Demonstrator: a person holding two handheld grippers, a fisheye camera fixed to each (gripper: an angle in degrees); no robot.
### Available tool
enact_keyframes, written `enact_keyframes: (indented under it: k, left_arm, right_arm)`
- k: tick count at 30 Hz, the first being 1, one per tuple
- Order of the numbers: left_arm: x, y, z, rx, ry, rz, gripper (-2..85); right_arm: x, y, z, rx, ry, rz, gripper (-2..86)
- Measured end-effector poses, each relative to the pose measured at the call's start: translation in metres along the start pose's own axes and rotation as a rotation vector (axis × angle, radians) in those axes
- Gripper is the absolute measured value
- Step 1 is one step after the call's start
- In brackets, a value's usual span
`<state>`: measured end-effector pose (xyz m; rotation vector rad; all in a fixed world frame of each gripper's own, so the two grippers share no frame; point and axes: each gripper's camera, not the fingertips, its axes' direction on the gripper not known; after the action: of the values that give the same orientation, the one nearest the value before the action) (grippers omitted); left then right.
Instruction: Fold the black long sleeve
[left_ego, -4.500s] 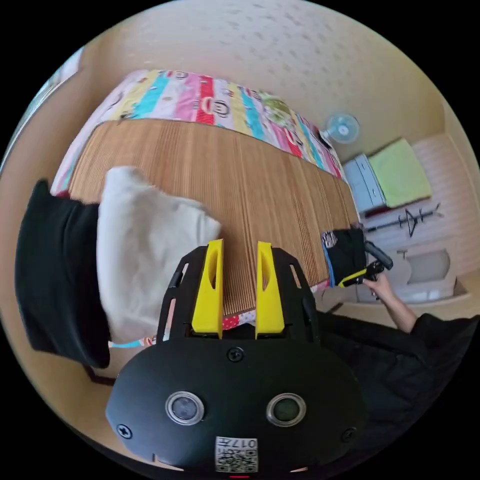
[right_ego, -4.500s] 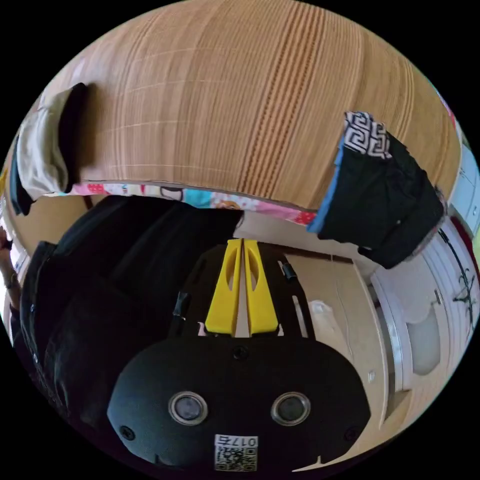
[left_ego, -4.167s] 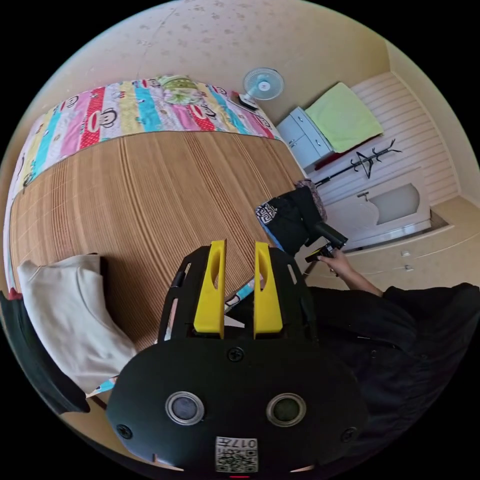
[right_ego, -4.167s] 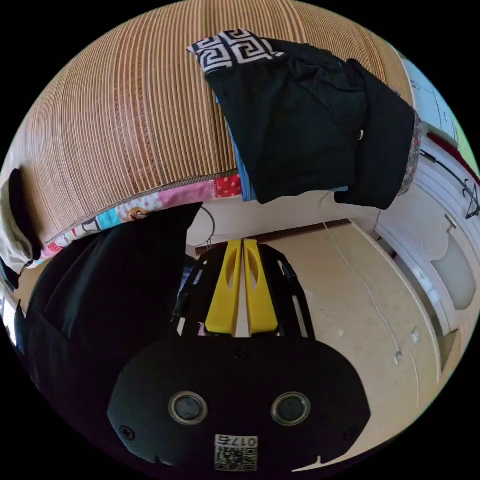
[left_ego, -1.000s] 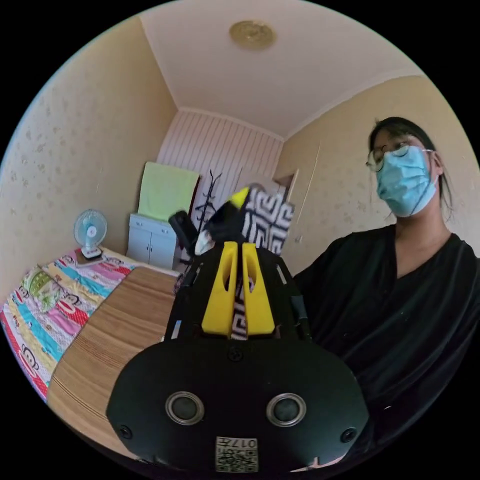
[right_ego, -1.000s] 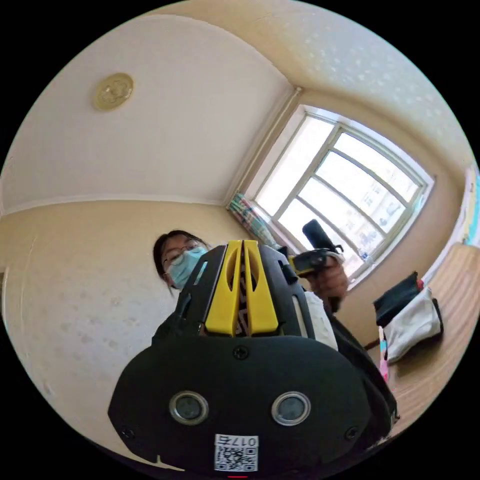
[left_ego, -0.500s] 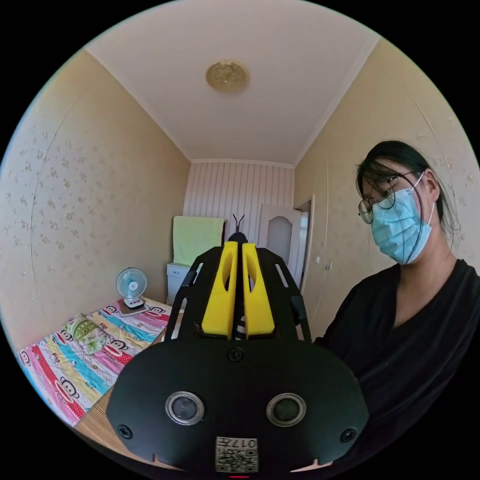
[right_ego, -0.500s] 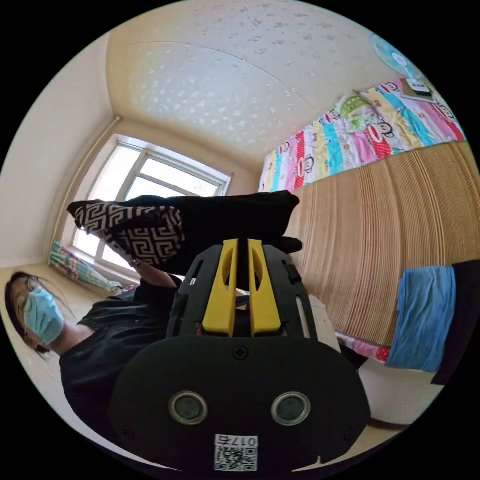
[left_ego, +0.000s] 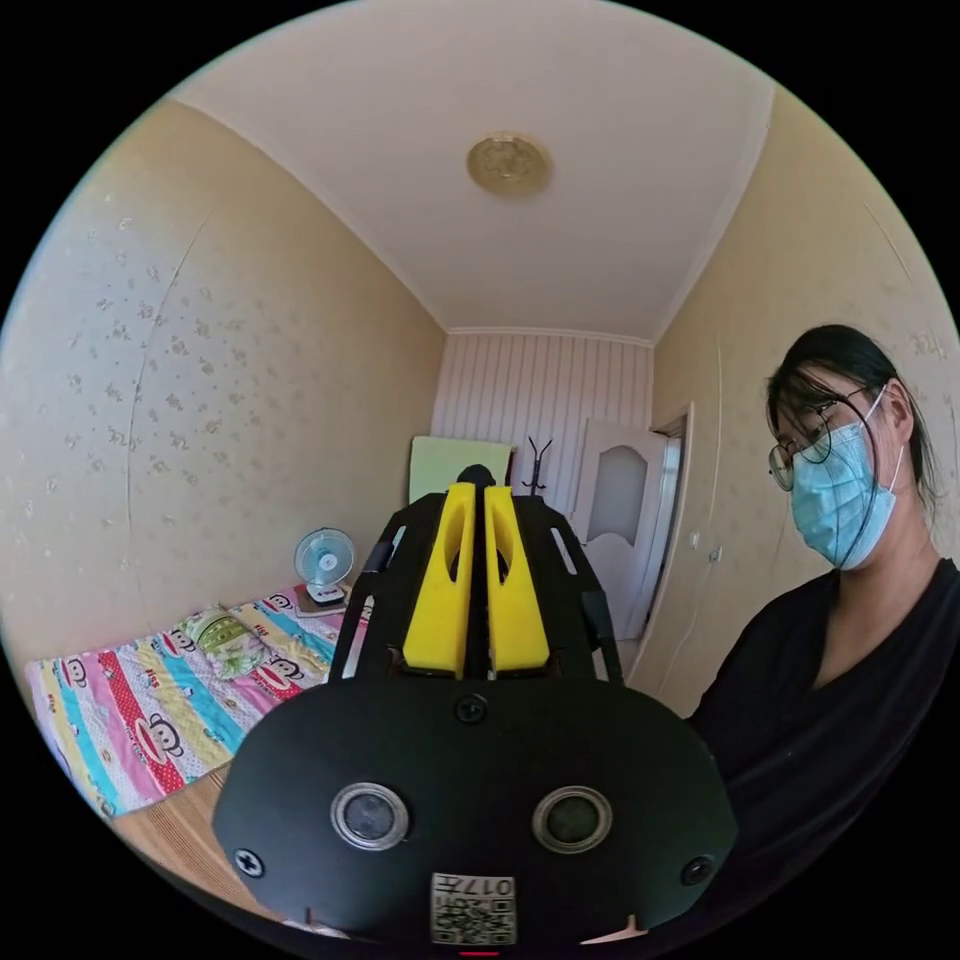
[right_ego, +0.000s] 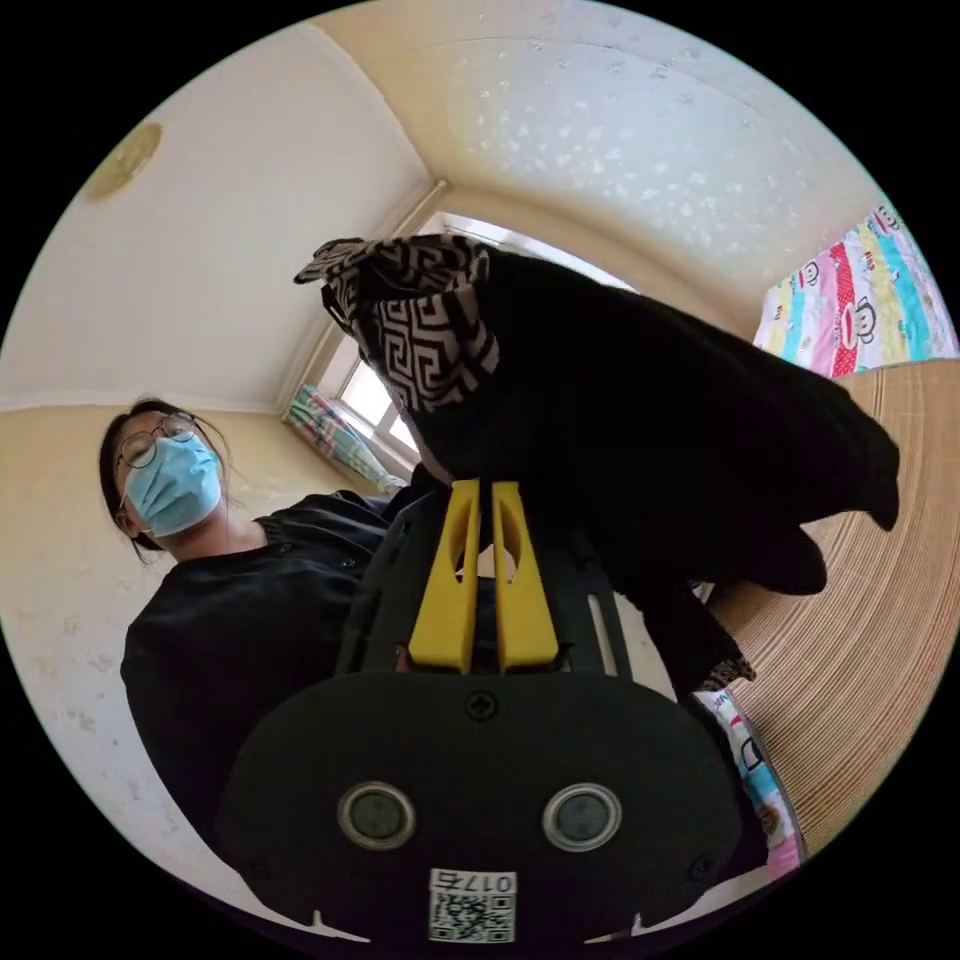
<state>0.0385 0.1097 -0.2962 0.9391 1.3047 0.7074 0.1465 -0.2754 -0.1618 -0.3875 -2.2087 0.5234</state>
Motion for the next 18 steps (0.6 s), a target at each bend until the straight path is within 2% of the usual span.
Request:
enact_keyframes:
  k: [6,8,11,13,15,18]
  left_arm:
    - [-0.057,-0.014,-0.051,-0.052,-0.082,-0.108,-0.9]
    - [-0.084,-0.009,-0.064,-0.076,-0.083,-0.181,-0.9]
    - [-0.129,0.018,-0.074,-0.126,0.015,-0.307,-0.9]
    - [-0.151,0.050,-0.077,-0.159,0.163,-0.333,-0.9]
    - [-0.156,0.074,-0.082,-0.170,0.235,-0.312,-0.9]
    - [-0.154,0.097,-0.097,-0.121,0.204,-0.331,-0.9]
  right_arm:
    - [-0.063,-0.035,-0.111,0.214,0.242,-0.075,2.2]
    - [-0.107,-0.053,-0.141,0.287,0.386,-0.146,2.0]
    - [-0.153,-0.074,-0.153,0.323,0.572,-0.202,1.8]
    - [-0.171,-0.079,-0.155,0.360,0.668,-0.232,1.8]
    - [-0.182,-0.080,-0.161,0.405,0.697,-0.251,1.8]
    - [-0.198,-0.085,-0.175,0.460,0.625,-0.310,1.8]
